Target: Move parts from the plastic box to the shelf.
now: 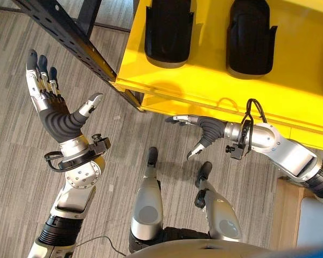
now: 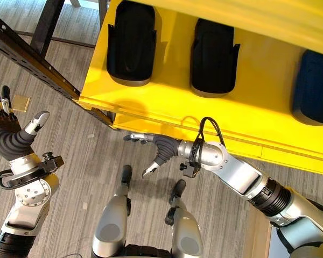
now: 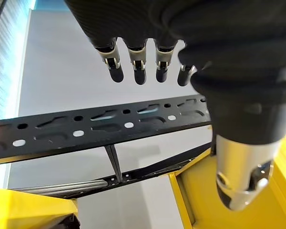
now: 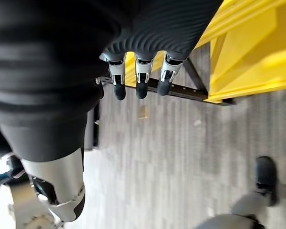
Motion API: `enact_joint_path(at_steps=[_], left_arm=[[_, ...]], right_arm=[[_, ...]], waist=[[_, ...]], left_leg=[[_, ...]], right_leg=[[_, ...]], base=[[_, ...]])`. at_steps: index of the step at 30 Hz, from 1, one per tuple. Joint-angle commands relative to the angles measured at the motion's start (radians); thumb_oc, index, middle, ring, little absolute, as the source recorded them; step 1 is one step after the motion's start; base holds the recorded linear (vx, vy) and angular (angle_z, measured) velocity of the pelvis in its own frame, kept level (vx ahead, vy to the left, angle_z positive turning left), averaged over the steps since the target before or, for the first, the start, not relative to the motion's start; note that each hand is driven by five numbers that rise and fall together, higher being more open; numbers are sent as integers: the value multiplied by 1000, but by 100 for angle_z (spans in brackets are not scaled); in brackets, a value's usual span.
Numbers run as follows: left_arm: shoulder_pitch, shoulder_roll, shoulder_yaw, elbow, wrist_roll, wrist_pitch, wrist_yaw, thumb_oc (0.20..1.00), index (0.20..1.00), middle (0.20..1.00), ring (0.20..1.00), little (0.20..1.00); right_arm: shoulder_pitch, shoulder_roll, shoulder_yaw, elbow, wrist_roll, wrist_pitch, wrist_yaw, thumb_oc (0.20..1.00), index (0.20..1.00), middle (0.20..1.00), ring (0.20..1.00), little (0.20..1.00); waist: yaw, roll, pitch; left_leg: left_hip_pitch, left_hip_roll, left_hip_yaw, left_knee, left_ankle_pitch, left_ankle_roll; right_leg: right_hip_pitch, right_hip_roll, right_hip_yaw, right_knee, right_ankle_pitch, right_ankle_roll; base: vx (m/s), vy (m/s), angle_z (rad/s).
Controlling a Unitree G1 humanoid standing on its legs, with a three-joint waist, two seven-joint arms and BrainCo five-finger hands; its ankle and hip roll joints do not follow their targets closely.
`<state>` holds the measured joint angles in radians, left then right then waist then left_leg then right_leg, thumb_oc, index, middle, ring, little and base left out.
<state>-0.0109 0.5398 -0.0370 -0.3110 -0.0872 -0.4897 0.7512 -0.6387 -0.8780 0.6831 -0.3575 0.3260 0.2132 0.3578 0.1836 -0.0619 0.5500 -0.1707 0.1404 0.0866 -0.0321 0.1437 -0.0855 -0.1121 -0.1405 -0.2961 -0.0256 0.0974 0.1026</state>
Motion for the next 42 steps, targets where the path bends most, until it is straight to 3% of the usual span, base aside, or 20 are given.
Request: enact_joint_path(at_steps=[1,6,7,12,17,26,28,35,42], left_arm=[[37,55,34,-69,42,-34,26,1000,1000,1000,1000,1000],[32,64,33,-67,35,-34,20,1000,1000,1000,1000,1000],[34,65,36,-70,27,-33,8,1000,1000,1000,1000,1000],[32,71,37,-76,9,-33,-18,1000,1000,1000,1000,1000],[26,81,36,-94,-10,-22,-50,1000,1000,1000,1000,1000],[24,104,46,-116,-31,-12,-100,1000,1000,1000,1000,1000],[20,112,44,-120,-37,-4,-103,1000,1000,1000,1000,1000],[19,116,40,-120,-25,-6,-88,1000,1000,1000,1000,1000],[17,117,34,-119,-13,-15,-76,1000,1000,1000,1000,1000]], right_arm=[[-130,-16,52,-38,-42,-51,-22,1000,1000,1000,1000,1000],[-252,-2,95,-14,-48,1,-65,1000,1000,1000,1000,1000],[-283,6,109,-11,-51,55,-42,1000,1000,1000,1000,1000],[-307,19,143,-10,-34,142,-27,1000,1000,1000,1000,1000],[-338,61,194,101,-44,172,-34,1000,1000,1000,1000,1000],[-285,122,211,283,-56,108,-50,1000,1000,1000,1000,1000],[-283,134,192,329,-80,56,-94,1000,1000,1000,1000,1000],[-292,129,169,334,-88,-4,-123,1000,1000,1000,1000,1000],[-317,140,129,287,-31,-121,-181,1000,1000,1000,1000,1000]], waist=[[8,-43,-30],[25,-40,-30],[34,-41,-30],[45,-48,-30],[68,-55,-30],[98,-69,-30],[99,-70,-30],[95,-69,-30],[91,-59,-30]], left_leg=[[12,-51,60,-12,-29,38],[-12,-55,48,-12,-25,38],[-20,-58,43,-7,-26,39],[-33,-60,35,-2,-25,38],[-41,-63,21,-7,-26,37],[-53,-65,-2,-9,-23,35],[-51,-64,-1,-12,-22,34],[-49,-62,0,-12,-22,36],[-47,-66,2,-13,-24,41]], right_leg=[[8,17,8,32,-1,10],[-7,18,0,33,-1,8],[-10,18,-2,35,-3,7],[-14,20,-6,35,-3,7],[-14,25,-14,31,-5,7],[-11,28,-36,31,-5,10],[-8,28,-39,28,-2,13],[-8,30,-39,29,-1,12],[-11,28,-36,32,-3,13]], base=[[31,-8,6],[45,14,8],[43,9,1],[49,-7,1],[53,-30,5],[39,-40,11],[20,-21,7],[0,0,0],[0,0,0]])
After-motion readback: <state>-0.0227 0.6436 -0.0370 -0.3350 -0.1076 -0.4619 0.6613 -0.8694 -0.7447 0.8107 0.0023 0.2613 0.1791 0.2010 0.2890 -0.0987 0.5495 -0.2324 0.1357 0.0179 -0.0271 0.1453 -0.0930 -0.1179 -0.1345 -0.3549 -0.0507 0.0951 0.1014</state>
